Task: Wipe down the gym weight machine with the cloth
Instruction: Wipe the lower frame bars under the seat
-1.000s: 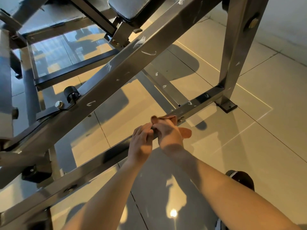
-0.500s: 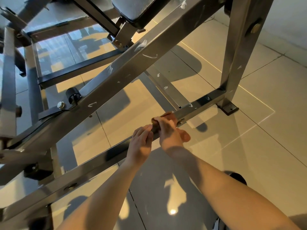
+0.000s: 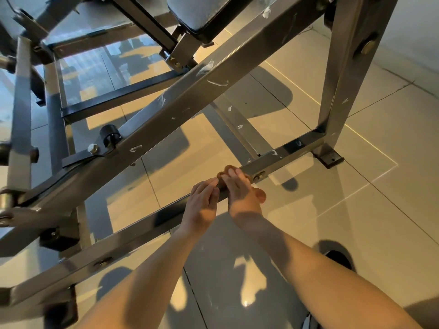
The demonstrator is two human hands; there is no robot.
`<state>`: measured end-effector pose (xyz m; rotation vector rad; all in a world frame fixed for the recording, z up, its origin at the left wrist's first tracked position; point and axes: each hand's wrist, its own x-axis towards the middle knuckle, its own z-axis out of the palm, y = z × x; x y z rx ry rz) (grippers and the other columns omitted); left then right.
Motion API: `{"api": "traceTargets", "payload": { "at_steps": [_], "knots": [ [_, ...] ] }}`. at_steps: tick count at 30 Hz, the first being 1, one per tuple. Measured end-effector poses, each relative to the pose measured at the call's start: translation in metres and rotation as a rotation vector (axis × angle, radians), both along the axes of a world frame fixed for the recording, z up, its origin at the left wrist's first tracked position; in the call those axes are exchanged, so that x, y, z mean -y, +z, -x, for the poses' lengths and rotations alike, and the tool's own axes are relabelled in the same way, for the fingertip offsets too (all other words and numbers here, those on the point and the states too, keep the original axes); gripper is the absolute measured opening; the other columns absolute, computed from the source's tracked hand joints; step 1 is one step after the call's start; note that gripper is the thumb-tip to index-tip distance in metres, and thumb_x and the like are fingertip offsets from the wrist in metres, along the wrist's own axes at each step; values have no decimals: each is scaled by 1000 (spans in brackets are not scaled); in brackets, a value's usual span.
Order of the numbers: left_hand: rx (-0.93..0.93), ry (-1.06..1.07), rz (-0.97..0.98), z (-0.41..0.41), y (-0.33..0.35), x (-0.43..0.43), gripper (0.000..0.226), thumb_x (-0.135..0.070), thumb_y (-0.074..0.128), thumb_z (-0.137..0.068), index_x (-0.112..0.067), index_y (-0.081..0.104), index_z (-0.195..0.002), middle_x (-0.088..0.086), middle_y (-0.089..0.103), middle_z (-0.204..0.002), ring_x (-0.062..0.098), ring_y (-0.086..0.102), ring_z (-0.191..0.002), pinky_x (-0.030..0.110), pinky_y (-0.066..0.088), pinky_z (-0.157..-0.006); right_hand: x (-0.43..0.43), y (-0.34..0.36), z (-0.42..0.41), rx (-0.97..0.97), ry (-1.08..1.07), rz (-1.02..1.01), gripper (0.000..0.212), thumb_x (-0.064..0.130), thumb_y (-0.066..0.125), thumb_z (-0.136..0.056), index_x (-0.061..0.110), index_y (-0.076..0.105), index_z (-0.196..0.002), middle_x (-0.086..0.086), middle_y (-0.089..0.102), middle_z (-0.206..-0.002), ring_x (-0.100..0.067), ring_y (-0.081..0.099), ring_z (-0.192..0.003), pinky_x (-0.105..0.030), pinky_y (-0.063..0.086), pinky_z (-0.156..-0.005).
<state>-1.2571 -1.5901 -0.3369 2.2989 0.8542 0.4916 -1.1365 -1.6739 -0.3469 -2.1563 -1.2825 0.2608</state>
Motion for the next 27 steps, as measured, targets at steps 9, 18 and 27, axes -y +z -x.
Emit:
{"api": "traceTargets", "payload": {
  "at_steps": [9,18,27],
  "knots": [
    [-35,-20,-3,22,-2,6,38,-16,47,-106,-10,53,-143,1,53,-145,18,38,-136,24,25,-114,-2,8,-20,-167,-377,-25,46,8,45,-104,22,46,-148,-1,29,-165,-19,17,-155,-32,14,-122],
    [-14,108,-26,54,-9,21,37,-15,49,-106,-12,56,-142,3,53,-147,22,40,-141,42,33,-119,6,5,42,-112,79,-100,46,4,59,-97,10,56,-142,-13,48,-153,-26,35,-148,-40,28,-123],
    [-31,162,-26,67,-8,33,39,-18,47,-107,-10,55,-144,3,53,-148,22,38,-142,27,22,-117,-7,7,36,-72,13,46,45,3,58,-97,3,55,-142,-16,46,-151,-35,37,-145,-27,14,-121]
  ]
}}
